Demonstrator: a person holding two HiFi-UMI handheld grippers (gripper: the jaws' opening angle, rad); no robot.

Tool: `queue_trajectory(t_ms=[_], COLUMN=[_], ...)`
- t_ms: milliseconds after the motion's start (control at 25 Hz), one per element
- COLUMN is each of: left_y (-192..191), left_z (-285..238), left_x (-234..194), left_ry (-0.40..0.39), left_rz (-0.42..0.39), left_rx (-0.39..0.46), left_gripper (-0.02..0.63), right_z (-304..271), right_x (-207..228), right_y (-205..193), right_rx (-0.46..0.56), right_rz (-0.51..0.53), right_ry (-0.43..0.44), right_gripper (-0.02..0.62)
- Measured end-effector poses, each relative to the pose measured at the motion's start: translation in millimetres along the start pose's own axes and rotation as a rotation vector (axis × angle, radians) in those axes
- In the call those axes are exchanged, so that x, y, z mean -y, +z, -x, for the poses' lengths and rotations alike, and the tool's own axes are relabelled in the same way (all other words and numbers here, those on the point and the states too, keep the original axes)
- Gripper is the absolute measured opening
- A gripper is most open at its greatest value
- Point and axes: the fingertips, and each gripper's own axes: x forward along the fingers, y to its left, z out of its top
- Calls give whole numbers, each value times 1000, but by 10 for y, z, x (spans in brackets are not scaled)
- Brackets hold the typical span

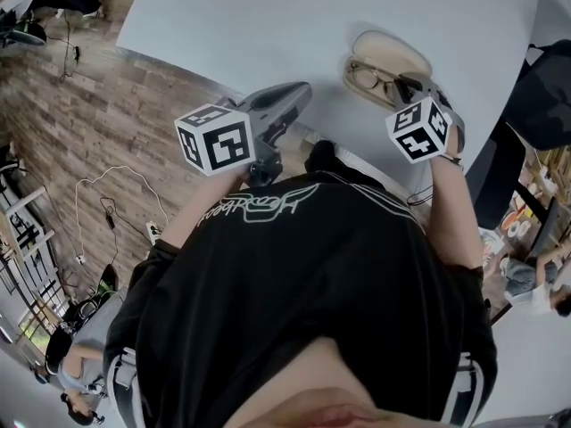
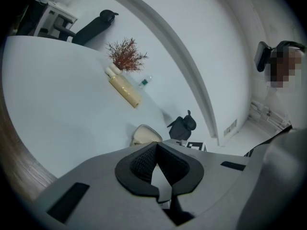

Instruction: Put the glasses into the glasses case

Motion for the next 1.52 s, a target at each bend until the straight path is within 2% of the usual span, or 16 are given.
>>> queue_trajectory(t_ms=[400,640,1120,1320,1520], left_y=[-55,-103,-135,-120,-203], left_z=[96,151,510,662,892], left_x=[43,142,595,911,1276], left_ry=[9,-5,-49,-88,-135], left_rz=[-8,-28,-123,-191,-262], left_rx=[-2,-1,29,49,75], left_gripper=[6,6,6,6,6], right_z=[80,238,1251,1847,2419], right_x=[8,29,-30,-151,-394], right_y=[68,182,633,765,822], right_rx=[18,98,419,581,698], right_rz=[-8,-45,-265,-358,-408], right_ry=[30,6,-113,-113,-134], right_gripper=[29,66,64,64,64])
